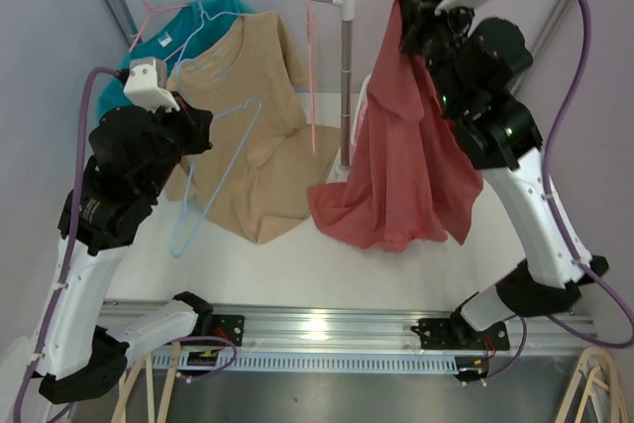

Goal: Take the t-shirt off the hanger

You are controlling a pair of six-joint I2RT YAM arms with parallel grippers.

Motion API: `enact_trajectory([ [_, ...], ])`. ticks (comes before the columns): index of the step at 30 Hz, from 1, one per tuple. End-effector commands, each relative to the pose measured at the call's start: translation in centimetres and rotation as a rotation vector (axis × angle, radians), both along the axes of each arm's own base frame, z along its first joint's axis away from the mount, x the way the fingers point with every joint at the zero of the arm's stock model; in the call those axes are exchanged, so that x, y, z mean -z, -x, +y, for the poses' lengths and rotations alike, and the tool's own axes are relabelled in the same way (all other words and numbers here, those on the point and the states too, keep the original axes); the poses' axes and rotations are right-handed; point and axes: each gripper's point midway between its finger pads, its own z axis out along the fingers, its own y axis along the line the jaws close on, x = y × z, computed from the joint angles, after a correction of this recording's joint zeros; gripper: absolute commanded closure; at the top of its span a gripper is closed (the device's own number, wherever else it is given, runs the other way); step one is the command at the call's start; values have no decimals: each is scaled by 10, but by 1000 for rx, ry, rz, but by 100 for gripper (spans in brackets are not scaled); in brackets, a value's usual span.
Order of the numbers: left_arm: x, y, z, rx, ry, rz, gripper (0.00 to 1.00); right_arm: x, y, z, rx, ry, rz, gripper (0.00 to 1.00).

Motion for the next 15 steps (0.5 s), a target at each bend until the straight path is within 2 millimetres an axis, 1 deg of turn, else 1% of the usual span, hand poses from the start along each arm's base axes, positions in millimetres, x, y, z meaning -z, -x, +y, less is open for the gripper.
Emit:
enact_trajectory([
  [1,-24,-17,1,-18,-21,-97,99,-82,-7,-13,4,-52,-254,100],
  [2,-24,-22,-3,-5,-22,-103,99,-89,-13,-15,18,-59,-276,100],
  [3,-31,-25,-5,1,-14,-139,99,-98,-19,-17,27,-71,-310,100],
  [4,-29,-29,-8,10,-16,-142,99,-95,-39,-18,50,-64,-315,100],
  [5,-26,-32,-13,29,-17,-146,99,-115,-35,-27,64,-101,-386,100],
  [6,-26,-34,-21,69,-14,-153,99,-120,-38,-30,68,-114,-419,100],
  [7,-25,-36,-24,78,-15,-151,99,-125,-42,-34,76,-134,-457,100],
  [8,-24,-38,-26,83,-15,-148,99,-133,-47,-45,102,-161,-517,100],
  [9,-20,-43,-28,87,-22,-135,99,-136,-49,-50,114,-172,-553,100],
  [10,-18,-46,-28,78,-27,-130,99,-134,-58,-53,128,-183,-571,100],
  [11,-16,-48,-27,71,-30,-124,99,-135,-66,-66,157,-190,-599,100],
  [12,-13,-51,-27,68,-36,-119,99,-145,-63,-73,153,-230,-651,100],
  [13,-15,-53,-28,68,-34,-127,99,-147,-67,-77,147,-238,-673,100],
  [14,-14,-55,-27,64,-34,-127,99,-138,-86,-75,147,-235,-671,100],
  [15,-15,-56,-27,62,-35,-128,99,-151,-80,-88,149,-280,-733,100],
])
